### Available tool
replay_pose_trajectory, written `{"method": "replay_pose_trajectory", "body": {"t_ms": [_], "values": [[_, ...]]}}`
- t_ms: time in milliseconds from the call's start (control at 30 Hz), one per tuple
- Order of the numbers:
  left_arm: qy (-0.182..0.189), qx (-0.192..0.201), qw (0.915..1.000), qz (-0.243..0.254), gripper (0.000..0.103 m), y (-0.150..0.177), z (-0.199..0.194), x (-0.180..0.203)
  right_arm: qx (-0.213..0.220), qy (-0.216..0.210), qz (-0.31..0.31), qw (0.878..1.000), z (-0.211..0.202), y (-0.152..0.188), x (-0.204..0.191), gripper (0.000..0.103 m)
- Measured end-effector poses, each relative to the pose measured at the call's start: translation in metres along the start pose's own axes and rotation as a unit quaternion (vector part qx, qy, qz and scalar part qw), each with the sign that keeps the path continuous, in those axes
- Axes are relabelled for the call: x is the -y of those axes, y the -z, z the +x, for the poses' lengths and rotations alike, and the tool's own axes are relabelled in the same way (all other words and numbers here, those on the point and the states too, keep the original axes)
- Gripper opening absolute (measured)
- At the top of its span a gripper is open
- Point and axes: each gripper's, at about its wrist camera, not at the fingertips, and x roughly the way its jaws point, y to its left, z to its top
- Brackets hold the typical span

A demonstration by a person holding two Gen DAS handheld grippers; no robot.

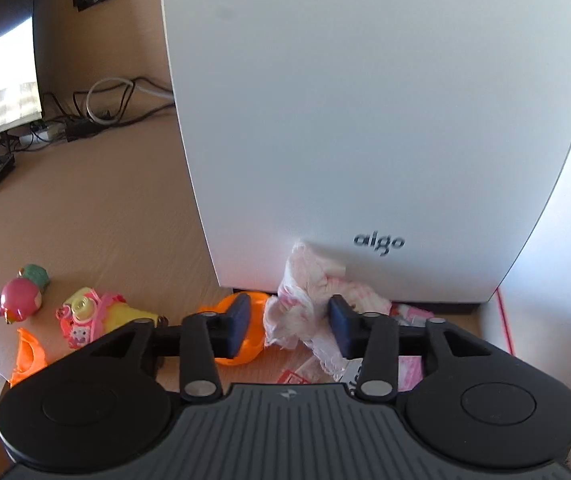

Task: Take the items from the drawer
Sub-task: 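Set bird toy on desktop with left tool while right tool sets tissue beside PC case, then lower left tool into drawer and grasp the cartoon figure keychain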

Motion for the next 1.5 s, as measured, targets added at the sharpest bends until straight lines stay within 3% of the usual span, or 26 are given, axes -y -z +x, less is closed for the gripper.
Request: {"method": "replay_pose_trajectory", "body": {"t_ms": [267,367,467,567,700,900,1000,1067,1133,1233,1500], "values": [[0.034,-0.011,0.9992,0.021,0.046,0.002,0.009,0.005,0.052,-0.006,0.038,0.998,-0.073,0.007,0.003,0.061],[0.045,-0.031,0.9972,0.053,0.046,0.006,0.024,0.012,0.052,-0.001,0.038,0.998,-0.097,0.029,0.001,0.066],[0.056,-0.056,0.993,0.088,0.046,0.009,0.044,0.022,0.044,0.03,0.02,0.998,-0.111,0.062,-0.008,0.072],[0.06,-0.08,0.9903,0.096,0.046,0.011,0.065,0.029,0.009,0.036,0.018,0.999,-0.111,0.096,-0.011,0.072],[0.053,-0.098,0.9905,0.081,0.046,0.007,0.087,0.03,-0.043,0.027,0.037,0.998,-0.108,0.132,-0.009,0.072],[0.011,-0.12,0.9925,0.019,0.046,0.007,0.112,0.037,-0.06,0.026,0.02,0.998,-0.102,0.148,-0.011,0.072],[-0.004,-0.08,0.9967,-0.017,0.046,0.002,0.11,0.036,-0.076,0.004,0.015,0.997,-0.1,0.149,-0.011,0.072],[-0.01,-0.053,0.9985,0.009,0.046,-0.003,0.11,0.041,-0.076,0.003,0.006,0.997,-0.101,0.153,-0.013,0.072],[-0.032,-0.034,0.9963,0.072,0.046,-0.005,0.115,0.05,-0.078,0.0,-0.001,0.997,-0.099,0.155,-0.014,0.072],[-0.052,-0.039,0.9894,0.13,0.046,-0.006,0.131,0.054,-0.08,0.0,-0.009,0.997,-0.098,0.156,-0.014,0.072],[-0.055,-0.068,0.9904,0.107,0.047,-0.017,0.164,0.046,-0.101,-0.01,0.019,0.995,-0.091,0.156,-0.002,0.072]]}}
